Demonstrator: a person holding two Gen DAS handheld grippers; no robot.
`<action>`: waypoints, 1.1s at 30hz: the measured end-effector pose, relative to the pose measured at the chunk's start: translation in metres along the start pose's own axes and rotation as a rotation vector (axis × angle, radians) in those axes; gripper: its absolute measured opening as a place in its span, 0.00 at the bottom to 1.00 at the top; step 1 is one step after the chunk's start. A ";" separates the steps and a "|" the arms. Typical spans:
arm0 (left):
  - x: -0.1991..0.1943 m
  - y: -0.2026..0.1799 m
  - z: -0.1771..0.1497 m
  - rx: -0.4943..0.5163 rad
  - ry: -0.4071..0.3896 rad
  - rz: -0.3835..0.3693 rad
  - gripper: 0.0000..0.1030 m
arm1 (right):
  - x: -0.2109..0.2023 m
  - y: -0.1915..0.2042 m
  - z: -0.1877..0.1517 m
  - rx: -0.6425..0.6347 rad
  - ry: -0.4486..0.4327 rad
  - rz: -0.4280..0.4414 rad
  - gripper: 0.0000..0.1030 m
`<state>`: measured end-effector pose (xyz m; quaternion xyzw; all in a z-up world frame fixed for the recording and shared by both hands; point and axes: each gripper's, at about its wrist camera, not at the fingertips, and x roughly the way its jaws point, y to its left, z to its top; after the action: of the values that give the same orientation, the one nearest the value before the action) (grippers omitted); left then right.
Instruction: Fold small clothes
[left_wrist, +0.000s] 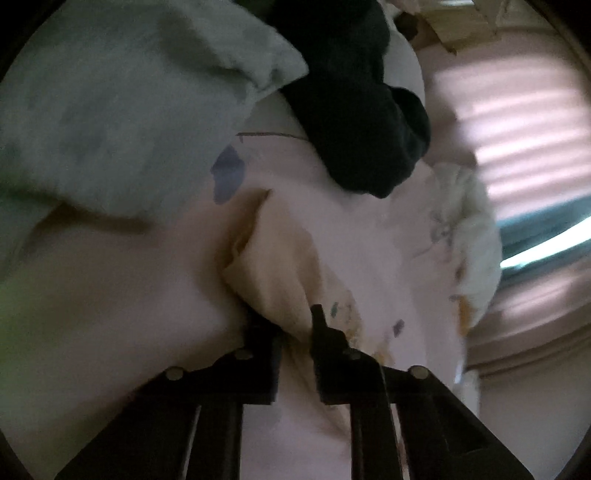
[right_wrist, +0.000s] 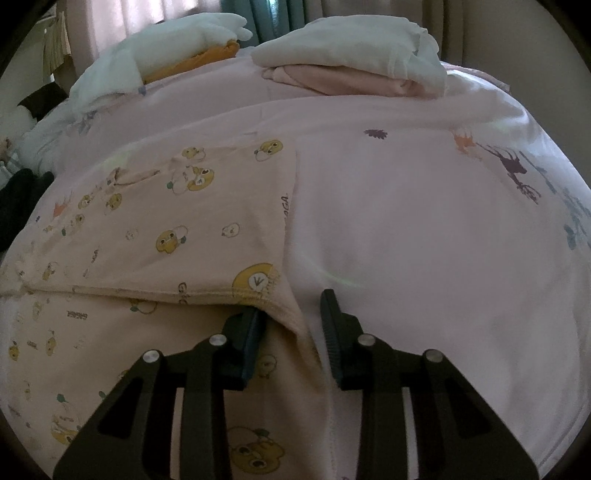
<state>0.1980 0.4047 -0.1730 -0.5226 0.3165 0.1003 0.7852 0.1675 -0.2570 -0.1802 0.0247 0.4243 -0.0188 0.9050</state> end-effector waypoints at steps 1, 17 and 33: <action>-0.001 -0.002 -0.001 0.013 -0.006 0.020 0.11 | 0.000 -0.001 0.000 0.001 0.000 0.001 0.30; -0.036 -0.139 -0.073 0.530 -0.076 0.003 0.03 | -0.001 -0.007 -0.001 0.026 -0.007 0.030 0.30; 0.028 -0.276 -0.292 0.894 0.160 -0.142 0.03 | 0.001 -0.018 0.001 0.082 0.001 0.123 0.30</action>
<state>0.2404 0.0224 -0.0547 -0.1593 0.3518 -0.1407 0.9116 0.1679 -0.2752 -0.1812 0.0877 0.4211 0.0193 0.9026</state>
